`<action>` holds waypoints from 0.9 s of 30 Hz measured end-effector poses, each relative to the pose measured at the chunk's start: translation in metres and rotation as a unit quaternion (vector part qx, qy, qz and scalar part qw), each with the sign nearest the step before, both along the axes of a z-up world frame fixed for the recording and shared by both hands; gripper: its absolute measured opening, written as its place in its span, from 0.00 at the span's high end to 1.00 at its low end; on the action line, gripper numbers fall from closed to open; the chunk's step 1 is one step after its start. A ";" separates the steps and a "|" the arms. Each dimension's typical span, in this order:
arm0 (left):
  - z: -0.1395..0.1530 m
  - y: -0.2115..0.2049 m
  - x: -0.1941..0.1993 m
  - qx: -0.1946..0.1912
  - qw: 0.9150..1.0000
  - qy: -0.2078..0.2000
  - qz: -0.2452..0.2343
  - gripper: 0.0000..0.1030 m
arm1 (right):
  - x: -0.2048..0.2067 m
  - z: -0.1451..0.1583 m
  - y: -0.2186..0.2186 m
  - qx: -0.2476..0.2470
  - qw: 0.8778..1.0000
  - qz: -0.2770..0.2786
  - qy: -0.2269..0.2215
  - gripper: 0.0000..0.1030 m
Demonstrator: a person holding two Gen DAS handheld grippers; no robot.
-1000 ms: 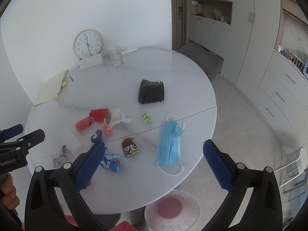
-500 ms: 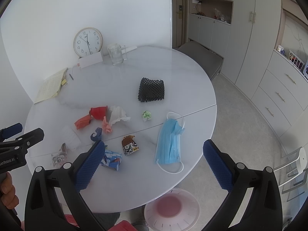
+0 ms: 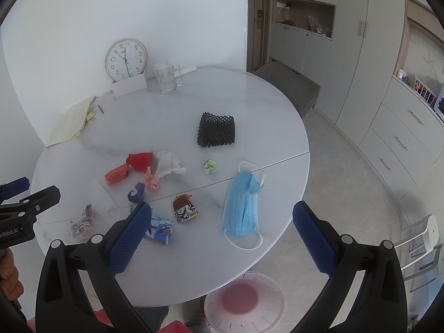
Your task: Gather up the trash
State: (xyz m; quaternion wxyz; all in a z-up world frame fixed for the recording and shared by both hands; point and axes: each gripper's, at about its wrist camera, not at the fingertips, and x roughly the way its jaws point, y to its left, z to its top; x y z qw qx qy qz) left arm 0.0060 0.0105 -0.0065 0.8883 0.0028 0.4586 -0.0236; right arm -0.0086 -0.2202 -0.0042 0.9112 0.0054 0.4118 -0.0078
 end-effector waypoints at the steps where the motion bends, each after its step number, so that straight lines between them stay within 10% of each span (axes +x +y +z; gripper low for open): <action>1: -0.001 0.003 0.000 0.000 1.000 -0.001 0.000 0.07 | 0.000 -0.001 0.001 0.000 1.000 -0.001 -0.002 0.02; 14: -0.044 0.068 0.006 0.012 0.993 -0.023 -0.117 0.07 | 0.005 -0.027 0.036 -0.001 0.999 0.027 0.030 0.02; 27: -0.165 0.120 0.039 0.029 0.946 0.114 -0.302 0.07 | 0.000 -0.098 0.117 0.061 0.993 0.036 0.097 0.02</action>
